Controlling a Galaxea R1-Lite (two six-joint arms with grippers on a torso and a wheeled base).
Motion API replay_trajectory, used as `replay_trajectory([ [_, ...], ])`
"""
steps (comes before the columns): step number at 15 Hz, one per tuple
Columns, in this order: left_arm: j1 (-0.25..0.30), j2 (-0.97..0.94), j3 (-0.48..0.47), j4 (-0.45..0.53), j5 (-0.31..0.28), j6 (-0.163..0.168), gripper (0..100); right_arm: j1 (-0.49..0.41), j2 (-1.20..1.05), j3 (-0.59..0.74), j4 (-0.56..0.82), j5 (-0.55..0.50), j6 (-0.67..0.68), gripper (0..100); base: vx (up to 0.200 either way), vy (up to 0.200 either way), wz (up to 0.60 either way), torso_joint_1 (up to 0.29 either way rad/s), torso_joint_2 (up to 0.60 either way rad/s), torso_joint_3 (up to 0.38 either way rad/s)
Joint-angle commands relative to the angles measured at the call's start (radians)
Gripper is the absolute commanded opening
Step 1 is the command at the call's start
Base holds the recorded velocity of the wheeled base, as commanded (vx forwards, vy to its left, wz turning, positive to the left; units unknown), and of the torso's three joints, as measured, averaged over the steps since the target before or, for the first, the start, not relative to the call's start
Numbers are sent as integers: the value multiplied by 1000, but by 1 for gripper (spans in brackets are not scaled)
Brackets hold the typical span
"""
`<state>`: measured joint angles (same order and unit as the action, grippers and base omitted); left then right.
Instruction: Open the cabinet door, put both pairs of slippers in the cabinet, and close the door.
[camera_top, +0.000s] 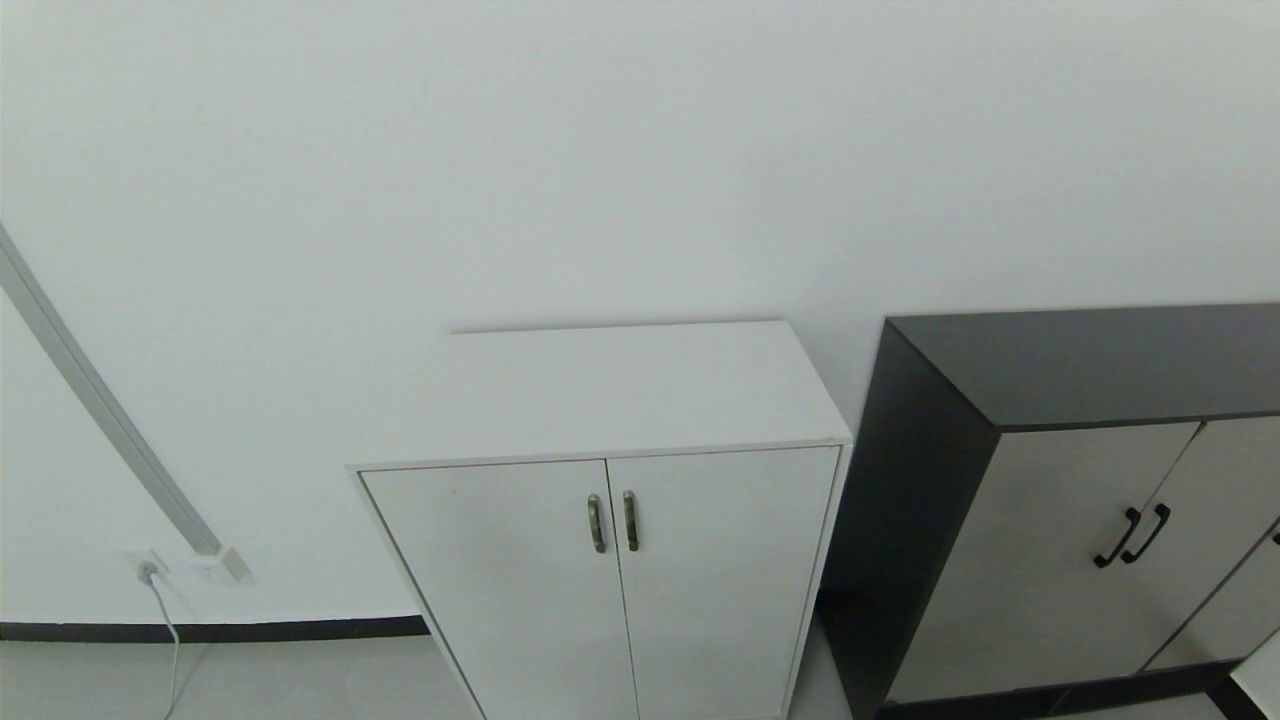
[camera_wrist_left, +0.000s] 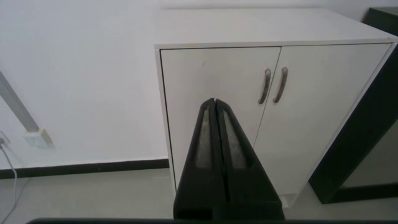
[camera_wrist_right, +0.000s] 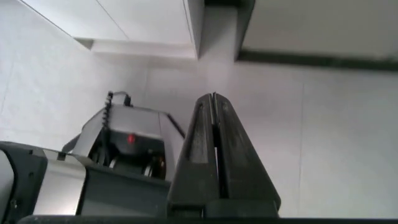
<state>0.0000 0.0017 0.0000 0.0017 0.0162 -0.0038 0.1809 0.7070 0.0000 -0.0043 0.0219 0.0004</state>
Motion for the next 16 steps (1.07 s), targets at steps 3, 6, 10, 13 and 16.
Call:
replay_trajectory([
  [3, 0, 1, 0, 0, 1, -1, 0, -49, -202, 0, 4, -4, -3, 0, 0, 0, 0, 0, 0, 0],
  [6, 0, 0, 0, 0, 1, -1, 0, -110, -385, 0, 6, -4, -5, 0, 0, 0, 0, 0, 0, 0],
  [10, 0, 1, 0, 0, 1, -2, 0, -135, -580, 0, 6, -4, -5, 0, 0, 0, 0, 0, 0, 0],
  [13, 0, 1, 0, 0, 1, -2, 0, -198, -644, 0, 6, -4, -5, 0, 0, 0, 0, 0, 0, 0],
  [16, 0, 0, 0, 0, 1, -2, 0, -184, -705, 0, 6, -4, -5, 0, 0, 0, 0, 0, 0, 0],
])
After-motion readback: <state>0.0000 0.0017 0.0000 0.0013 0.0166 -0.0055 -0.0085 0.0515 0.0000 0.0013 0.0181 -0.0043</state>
